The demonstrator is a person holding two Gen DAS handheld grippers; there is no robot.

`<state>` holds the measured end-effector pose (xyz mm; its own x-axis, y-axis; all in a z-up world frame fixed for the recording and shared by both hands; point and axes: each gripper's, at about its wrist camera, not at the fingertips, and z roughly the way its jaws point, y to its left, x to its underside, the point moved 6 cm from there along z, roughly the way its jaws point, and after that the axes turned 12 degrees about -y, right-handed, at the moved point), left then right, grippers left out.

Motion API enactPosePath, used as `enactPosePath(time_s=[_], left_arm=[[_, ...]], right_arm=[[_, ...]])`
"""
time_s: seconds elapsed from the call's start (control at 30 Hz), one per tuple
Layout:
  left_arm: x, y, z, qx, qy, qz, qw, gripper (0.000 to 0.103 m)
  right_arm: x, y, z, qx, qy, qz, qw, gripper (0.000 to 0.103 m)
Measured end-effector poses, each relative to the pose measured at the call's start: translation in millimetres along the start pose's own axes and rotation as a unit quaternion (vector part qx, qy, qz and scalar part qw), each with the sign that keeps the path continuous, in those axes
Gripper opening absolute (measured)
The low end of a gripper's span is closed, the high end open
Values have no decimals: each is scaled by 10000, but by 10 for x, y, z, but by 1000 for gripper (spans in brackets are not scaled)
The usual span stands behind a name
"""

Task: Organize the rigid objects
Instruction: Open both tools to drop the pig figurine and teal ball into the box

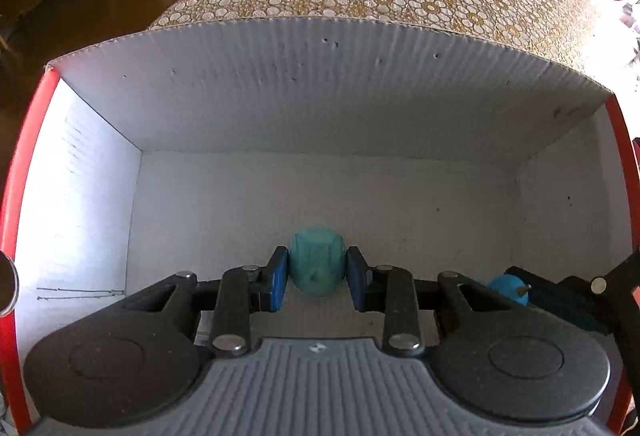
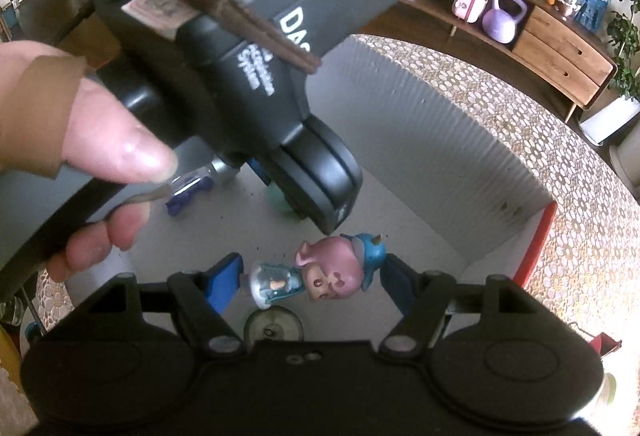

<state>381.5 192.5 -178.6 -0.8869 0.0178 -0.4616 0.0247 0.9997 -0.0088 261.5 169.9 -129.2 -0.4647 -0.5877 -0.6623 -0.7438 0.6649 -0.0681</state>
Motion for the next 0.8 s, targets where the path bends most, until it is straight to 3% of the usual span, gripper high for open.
enactPosePath(time_s=[0.27, 0.8], left_arm=[[8, 65, -53, 12, -42, -241, 9997, 31], [67, -34, -732, -133, -681, 17, 9976, 31]], right_arm=[[-38, -16, -56, 14, -138, 80, 9999, 77], [-68, -70, -637, -106, -623, 280, 9976, 78]])
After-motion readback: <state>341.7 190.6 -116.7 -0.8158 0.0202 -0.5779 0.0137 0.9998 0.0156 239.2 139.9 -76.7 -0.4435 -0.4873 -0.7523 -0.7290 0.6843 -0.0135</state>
